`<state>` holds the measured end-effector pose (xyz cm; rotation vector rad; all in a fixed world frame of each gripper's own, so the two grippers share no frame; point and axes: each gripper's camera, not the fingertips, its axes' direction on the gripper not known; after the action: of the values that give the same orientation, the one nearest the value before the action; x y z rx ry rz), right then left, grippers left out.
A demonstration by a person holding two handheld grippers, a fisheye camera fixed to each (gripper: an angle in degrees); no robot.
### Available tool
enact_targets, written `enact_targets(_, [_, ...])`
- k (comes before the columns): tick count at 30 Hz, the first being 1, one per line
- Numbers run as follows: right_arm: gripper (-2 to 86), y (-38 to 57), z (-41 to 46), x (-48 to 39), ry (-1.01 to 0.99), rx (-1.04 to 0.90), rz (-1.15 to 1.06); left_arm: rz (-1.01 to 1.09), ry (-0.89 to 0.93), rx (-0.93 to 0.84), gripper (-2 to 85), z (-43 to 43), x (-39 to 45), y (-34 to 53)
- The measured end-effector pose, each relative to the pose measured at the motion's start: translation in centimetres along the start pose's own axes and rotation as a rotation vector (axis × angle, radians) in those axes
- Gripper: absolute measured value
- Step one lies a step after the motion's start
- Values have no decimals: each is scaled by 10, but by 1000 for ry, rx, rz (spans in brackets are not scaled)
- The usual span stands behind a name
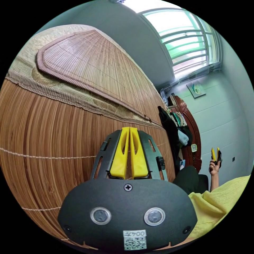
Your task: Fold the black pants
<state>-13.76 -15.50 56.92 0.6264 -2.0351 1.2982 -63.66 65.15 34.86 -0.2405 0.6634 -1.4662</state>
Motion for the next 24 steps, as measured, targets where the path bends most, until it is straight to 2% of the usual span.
enact_targets(11, [123, -31, 88, 13, -101, -63, -10, 0, 26, 6, 7, -11, 9, 1])
enact_targets(16, [123, -59, 132, 12, -210, -132, -36, -20, 50, -1, 7, -15, 9, 4])
enact_targets(20, [124, -85, 133, 8, -206, -176, -103, -40, 60, -14, 7, -17, 10, 6])
enact_targets(23, [125, -108, 110, 14, -191, -202, -127, -141, 68, -21, 6, -23, 17, 9])
enact_targets(24, [126, -116, 96, 18, -158, -205, -144, -87, 92, 22, 6, -29, 40, 10])
